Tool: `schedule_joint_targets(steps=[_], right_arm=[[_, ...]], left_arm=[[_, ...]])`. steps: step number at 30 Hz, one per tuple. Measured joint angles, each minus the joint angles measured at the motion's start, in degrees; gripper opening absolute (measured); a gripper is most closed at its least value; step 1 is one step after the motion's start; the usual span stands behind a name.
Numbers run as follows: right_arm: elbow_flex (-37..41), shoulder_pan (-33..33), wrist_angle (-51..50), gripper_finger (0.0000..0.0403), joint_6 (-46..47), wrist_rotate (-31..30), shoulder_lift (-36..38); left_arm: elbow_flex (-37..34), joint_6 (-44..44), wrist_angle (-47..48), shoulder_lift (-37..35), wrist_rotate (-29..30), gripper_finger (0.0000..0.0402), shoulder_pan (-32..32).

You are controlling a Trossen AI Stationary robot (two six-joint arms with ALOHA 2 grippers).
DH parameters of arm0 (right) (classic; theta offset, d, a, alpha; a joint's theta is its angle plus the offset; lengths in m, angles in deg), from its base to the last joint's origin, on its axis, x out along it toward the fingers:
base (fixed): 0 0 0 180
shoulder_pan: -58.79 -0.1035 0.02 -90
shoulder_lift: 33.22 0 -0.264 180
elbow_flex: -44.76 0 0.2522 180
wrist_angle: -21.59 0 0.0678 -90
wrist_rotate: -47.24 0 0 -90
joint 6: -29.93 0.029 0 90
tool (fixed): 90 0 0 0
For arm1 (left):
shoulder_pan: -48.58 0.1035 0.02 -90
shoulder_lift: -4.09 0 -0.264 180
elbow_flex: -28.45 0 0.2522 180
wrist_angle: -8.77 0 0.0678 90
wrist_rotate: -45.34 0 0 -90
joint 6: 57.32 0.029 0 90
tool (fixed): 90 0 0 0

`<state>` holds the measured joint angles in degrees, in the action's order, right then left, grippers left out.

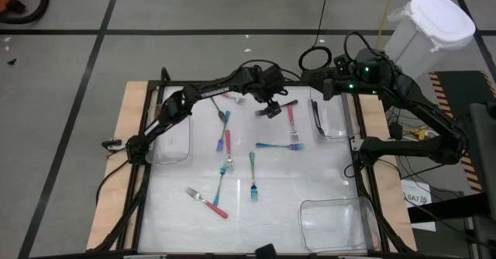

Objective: Sort silverware by color (type)
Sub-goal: Put the black fork into the top right transparent bin

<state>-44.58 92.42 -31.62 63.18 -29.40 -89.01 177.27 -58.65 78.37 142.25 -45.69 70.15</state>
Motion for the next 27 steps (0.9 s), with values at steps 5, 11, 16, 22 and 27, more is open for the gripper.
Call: schedule_joint_targets(steps=[5, 11, 16, 22, 27], right_arm=[[0.00, 0.00, -0.20, 0.0071, -0.08, 0.10, -0.04], [0.00, 0.04, -0.72, 0.0071, -1.13, 0.15, -0.13], [0.00, 0.04, -0.76, 0.0071, -1.52, 0.15, -0.19], [0.00, 0.04, -0.74, 0.0071, -1.58, 0.17, -0.19], [0.00, 0.04, -0.75, 0.0071, -1.57, 0.17, -0.19]], left_arm=[[-0.02, -0.43, -1.70, 3.05, -0.44, 0.0308, 0.17], [-0.11, 0.58, -3.55, 5.73, 3.07, 0.0308, -0.33], [-0.06, 0.64, -6.73, 5.62, 3.14, 0.0308, -0.49], [-0.06, -0.79, -4.67, 5.69, 2.99, 0.0308, -0.74], [-0.06, -2.15, -2.69, 5.65, 2.98, 0.0307, -2.00]])
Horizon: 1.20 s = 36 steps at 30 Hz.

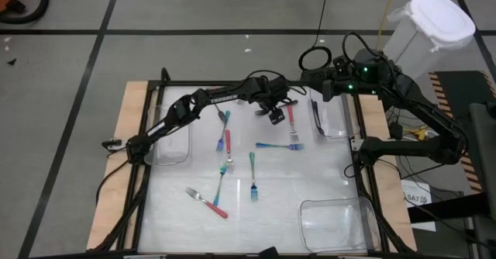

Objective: Sort silverware by color (type)
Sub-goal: Put the black fork into the top right transparent bin

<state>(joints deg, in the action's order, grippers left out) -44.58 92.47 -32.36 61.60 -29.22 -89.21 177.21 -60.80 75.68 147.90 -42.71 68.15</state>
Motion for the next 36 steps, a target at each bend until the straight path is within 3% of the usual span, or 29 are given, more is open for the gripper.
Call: schedule_joint_targets(steps=[11, 21, 28, 36], right_arm=[[0.00, 0.00, -0.02, 0.0071, 0.01, 0.00, 0.00], [0.00, 0.00, -0.04, 0.0071, 0.14, -0.11, -0.04], [0.00, -0.04, 0.10, 0.0071, 0.75, 0.05, -1.96], [-0.02, -0.04, 5.17, 0.0070, -5.25, 4.07, -11.35]], left_arm=[[0.00, -5.48, 0.23, -0.27, 4.31, 0.0307, -5.02], [0.00, -10.04, 2.26, -0.41, 7.19, 0.0307, -2.65], [-0.08, -10.57, 8.58, -7.53, 7.13, 0.0307, -2.54], [0.00, -10.52, 8.69, -19.42, 7.72, 0.0282, -3.08]])
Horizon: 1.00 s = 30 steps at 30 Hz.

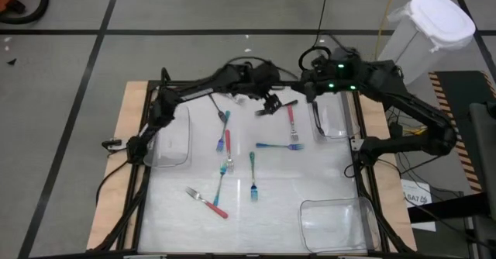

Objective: Sort silverware by color (type)
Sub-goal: Put the black fork into the top right transparent bin

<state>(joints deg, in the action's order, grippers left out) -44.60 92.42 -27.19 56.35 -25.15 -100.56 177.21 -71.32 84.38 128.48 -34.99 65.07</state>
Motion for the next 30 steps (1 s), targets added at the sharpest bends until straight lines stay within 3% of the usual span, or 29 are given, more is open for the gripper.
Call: schedule_joint_targets(steps=[8, 19, 30], right_arm=[[0.07, 1.61, -1.85, 0.0070, -10.78, -1.02, -10.24], [0.02, 2.51, -2.11, 0.0079, -29.83, -0.95, -26.01], [0.04, 2.27, -1.64, 0.0205, -46.11, -4.13, -36.50]], left_arm=[[-0.02, -2.67, 9.53, -8.04, 1.36, 0.0223, 1.90], [0.00, -4.37, 11.14, -16.56, 1.49, 0.0179, 2.50], [0.00, -7.20, 11.27, -16.99, 0.44, 0.0177, 0.86]])
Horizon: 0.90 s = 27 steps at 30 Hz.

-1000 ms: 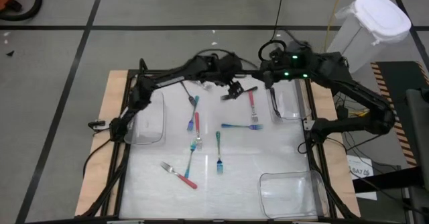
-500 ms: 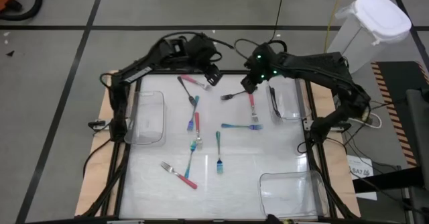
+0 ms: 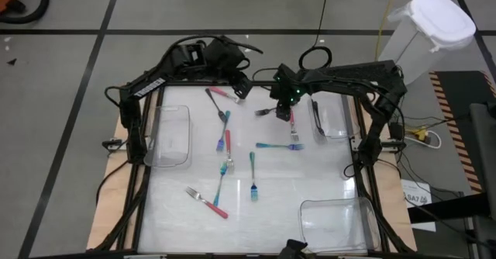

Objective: Sort silverware by color (type)
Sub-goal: Put the black fork into the top right transparent bin

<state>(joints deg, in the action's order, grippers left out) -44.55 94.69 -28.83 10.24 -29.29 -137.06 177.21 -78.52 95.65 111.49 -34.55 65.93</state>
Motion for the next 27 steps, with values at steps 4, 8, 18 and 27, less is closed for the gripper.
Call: schedule_joint_targets(steps=[4, 8, 18, 27], right_arm=[[0.00, -0.34, -0.12, 0.0220, -3.30, -0.17, -2.36], [0.00, -1.87, 0.66, 0.0218, -8.23, -4.96, -4.06], [0.00, -3.02, 7.20, 0.0211, -9.70, -9.00, -5.21], [-0.25, -2.94, 4.72, 0.0210, -9.41, -8.88, -9.43]], left_arm=[[0.00, -0.60, -0.02, 0.02, 0.05, 0.0177, -0.98], [0.00, -0.79, -0.02, 0.02, 0.37, 0.0177, -1.37], [0.00, -1.85, -0.02, 0.02, 0.47, 0.0177, -1.77], [0.00, -1.61, -0.04, 0.04, 0.50, 0.0177, -2.53]])
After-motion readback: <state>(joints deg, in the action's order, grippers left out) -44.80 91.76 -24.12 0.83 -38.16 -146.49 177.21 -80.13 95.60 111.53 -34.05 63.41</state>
